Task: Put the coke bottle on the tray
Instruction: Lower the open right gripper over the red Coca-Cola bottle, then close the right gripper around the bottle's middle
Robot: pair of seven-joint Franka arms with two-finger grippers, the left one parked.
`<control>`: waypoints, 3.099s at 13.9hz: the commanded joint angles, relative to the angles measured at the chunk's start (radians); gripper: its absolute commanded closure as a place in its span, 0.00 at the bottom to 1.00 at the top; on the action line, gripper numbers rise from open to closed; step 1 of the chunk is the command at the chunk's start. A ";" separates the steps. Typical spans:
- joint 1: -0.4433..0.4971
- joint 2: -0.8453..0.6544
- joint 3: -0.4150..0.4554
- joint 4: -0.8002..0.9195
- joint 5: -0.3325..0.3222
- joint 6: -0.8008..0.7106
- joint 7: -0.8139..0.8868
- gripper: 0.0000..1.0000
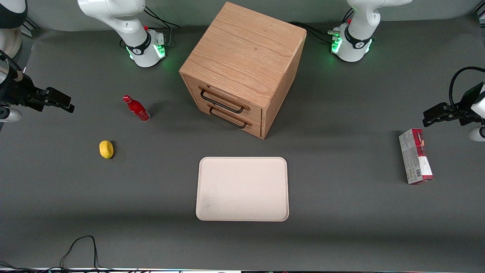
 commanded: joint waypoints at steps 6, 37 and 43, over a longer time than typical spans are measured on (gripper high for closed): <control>-0.023 -0.034 0.047 -0.058 0.025 -0.025 -0.019 0.00; 0.051 -0.419 0.038 -1.295 0.017 0.957 -0.047 0.49; 0.034 -0.337 0.038 -1.271 -0.027 0.945 -0.042 1.00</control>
